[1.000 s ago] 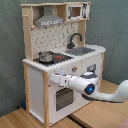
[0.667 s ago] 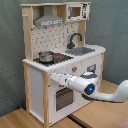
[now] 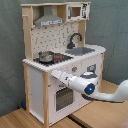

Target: Play with the kitchen

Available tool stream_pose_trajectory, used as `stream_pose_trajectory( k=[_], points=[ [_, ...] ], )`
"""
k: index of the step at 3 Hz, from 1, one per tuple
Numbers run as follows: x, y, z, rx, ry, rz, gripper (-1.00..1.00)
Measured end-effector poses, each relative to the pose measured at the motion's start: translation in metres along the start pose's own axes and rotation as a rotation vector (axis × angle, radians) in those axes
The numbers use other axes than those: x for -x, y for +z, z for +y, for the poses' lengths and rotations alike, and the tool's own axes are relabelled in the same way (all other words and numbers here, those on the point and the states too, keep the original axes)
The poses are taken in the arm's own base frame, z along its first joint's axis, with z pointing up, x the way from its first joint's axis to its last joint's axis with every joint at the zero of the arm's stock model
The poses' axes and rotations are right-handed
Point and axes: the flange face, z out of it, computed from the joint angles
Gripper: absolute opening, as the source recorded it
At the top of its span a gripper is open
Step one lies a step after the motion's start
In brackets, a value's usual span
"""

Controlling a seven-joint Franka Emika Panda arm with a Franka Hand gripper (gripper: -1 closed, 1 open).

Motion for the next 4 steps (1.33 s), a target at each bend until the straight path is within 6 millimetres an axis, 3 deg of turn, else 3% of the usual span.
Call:
stream_pose_trajectory(
  k=[3,4],
  points=[
    [0.0,-0.0001,0.0002,0.0,0.322,0.003,-1.0],
    [-0.0007,-0.0006,0.0003,0.0,0.332,0.006,-1.0]
  ],
)
